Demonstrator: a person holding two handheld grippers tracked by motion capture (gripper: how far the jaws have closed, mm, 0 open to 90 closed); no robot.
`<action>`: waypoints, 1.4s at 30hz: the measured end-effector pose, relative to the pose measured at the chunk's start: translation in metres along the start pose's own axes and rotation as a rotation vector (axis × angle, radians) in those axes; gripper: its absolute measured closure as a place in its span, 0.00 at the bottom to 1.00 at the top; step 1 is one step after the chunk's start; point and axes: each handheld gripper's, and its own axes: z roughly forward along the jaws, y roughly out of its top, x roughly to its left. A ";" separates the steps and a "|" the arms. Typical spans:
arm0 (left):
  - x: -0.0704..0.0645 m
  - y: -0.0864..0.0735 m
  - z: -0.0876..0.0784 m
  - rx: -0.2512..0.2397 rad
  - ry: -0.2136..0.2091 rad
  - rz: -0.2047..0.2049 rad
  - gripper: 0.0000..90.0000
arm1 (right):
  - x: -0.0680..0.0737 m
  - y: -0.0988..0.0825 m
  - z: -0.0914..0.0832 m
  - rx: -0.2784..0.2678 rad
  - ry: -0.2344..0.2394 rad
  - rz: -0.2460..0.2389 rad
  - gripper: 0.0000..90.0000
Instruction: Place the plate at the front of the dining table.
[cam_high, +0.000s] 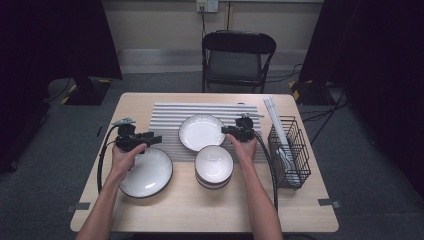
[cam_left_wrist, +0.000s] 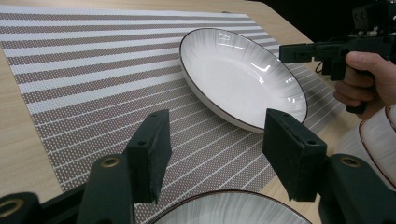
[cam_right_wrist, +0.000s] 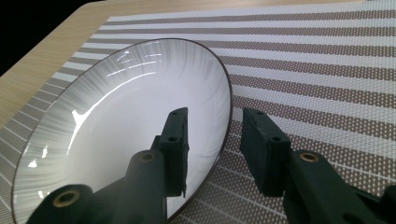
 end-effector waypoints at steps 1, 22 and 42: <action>0.000 0.000 0.000 -0.001 0.003 0.001 0.47 | 0.001 0.000 -0.002 -0.008 0.010 0.001 0.68; -0.002 -0.001 -0.006 0.028 0.032 0.030 0.46 | 0.015 -0.015 -0.024 0.014 0.005 -0.055 0.53; -0.013 0.002 -0.004 0.038 0.026 0.093 0.36 | 0.004 -0.048 -0.045 0.063 -0.044 -0.114 0.47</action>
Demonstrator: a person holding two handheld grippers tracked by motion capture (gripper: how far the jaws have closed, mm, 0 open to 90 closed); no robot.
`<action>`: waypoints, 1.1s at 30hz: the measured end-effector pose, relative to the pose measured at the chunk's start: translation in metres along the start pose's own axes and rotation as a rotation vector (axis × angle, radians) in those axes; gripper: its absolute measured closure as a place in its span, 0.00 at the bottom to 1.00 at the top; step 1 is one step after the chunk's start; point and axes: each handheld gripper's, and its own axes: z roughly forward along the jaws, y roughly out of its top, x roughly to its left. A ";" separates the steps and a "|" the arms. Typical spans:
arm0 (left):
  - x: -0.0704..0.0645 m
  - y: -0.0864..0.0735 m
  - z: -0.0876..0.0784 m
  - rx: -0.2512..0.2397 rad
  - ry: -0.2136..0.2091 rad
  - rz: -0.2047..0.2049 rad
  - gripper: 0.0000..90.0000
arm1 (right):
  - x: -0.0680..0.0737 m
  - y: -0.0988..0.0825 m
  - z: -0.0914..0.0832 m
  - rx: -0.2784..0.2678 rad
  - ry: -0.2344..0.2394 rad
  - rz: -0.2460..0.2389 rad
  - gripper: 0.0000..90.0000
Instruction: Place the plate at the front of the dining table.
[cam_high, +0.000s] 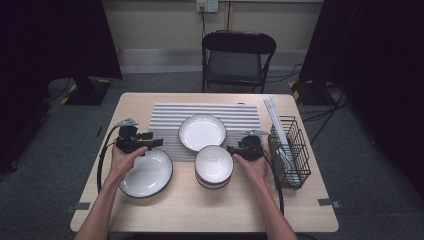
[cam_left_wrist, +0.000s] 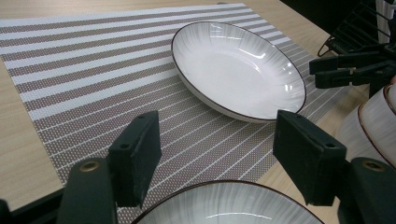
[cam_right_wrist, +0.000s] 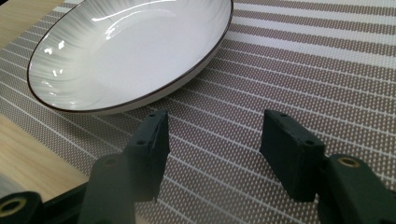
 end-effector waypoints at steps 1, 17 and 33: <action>0.000 0.000 0.000 0.003 0.003 0.006 0.35 | 0.000 -0.001 0.000 0.006 0.002 -0.002 0.47; -0.013 0.006 -0.002 -0.019 -0.015 0.027 0.27 | 0.002 -0.009 -0.004 0.065 -0.039 -0.045 0.38; -0.026 0.012 -0.005 -0.052 -0.042 0.064 0.28 | 0.013 -0.021 -0.007 0.069 -0.099 -0.155 0.35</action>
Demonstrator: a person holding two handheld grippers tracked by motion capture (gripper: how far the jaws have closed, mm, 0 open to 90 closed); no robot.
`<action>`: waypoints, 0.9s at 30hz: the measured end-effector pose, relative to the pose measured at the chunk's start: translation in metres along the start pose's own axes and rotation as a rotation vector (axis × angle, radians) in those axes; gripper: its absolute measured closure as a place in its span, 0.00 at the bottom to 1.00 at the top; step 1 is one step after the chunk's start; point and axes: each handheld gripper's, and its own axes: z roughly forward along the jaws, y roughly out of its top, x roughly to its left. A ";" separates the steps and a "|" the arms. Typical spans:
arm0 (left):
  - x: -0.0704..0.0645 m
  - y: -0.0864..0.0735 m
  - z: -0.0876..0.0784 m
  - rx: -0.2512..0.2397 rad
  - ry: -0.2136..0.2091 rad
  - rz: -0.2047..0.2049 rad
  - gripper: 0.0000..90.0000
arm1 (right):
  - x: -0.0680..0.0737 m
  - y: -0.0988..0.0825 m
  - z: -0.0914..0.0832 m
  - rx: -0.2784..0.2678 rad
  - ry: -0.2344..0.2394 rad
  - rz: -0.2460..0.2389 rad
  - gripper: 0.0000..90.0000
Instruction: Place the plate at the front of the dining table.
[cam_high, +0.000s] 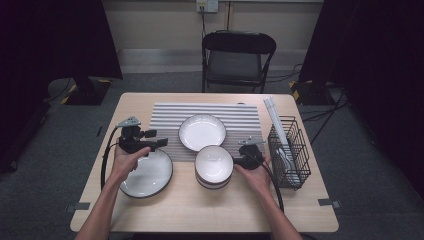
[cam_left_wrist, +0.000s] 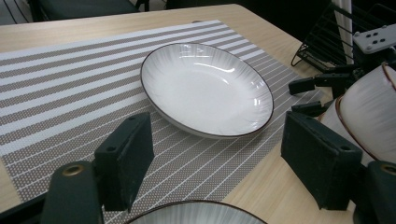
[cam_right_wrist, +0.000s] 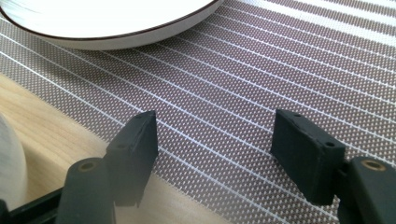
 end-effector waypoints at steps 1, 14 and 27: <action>-0.002 0.001 0.000 0.005 0.001 0.003 0.28 | 0.001 0.000 0.000 0.000 -0.004 -0.007 0.34; -0.030 0.015 0.005 0.039 -0.046 0.077 0.31 | 0.001 -0.002 0.002 -0.013 -0.003 -0.033 0.33; -0.057 0.025 0.008 0.035 -0.095 0.137 0.32 | 0.001 -0.002 0.002 -0.012 -0.005 -0.033 0.33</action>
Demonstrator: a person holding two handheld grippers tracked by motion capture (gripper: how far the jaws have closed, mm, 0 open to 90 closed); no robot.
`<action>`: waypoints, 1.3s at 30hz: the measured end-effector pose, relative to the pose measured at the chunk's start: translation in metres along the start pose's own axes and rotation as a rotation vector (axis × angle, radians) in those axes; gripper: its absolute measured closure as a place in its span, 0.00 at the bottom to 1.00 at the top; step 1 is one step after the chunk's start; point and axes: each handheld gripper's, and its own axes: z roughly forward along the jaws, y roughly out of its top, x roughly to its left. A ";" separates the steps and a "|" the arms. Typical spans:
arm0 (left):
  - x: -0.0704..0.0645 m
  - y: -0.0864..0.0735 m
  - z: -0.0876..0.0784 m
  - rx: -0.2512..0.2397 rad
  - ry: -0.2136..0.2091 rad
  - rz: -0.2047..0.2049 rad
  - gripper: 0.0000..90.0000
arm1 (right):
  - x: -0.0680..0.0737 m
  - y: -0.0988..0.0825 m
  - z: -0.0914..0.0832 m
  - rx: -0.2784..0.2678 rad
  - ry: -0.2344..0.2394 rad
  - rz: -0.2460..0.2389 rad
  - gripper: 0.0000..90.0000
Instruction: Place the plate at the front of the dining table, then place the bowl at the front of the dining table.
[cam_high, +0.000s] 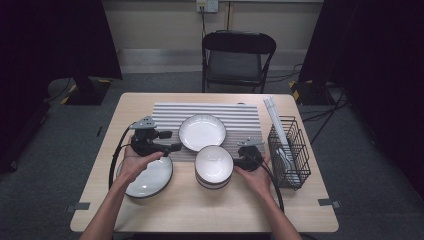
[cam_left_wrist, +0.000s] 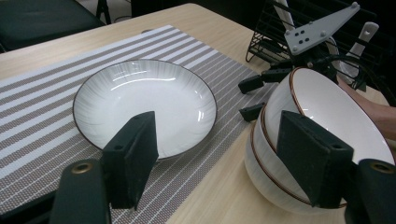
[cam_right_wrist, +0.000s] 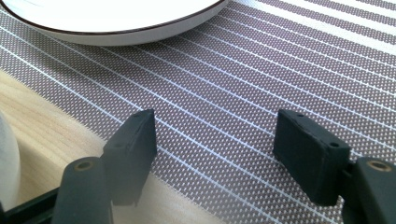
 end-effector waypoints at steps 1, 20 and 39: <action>-0.001 0.000 0.000 -0.003 0.003 0.001 0.32 | 0.000 0.000 0.000 0.000 0.000 0.000 0.33; -0.023 0.007 0.017 0.007 -0.027 0.042 0.33 | 0.000 0.000 0.000 -0.001 -0.001 0.000 0.33; -0.045 0.011 0.042 0.059 -0.100 0.088 0.35 | 0.001 0.000 0.000 0.000 -0.005 0.005 0.33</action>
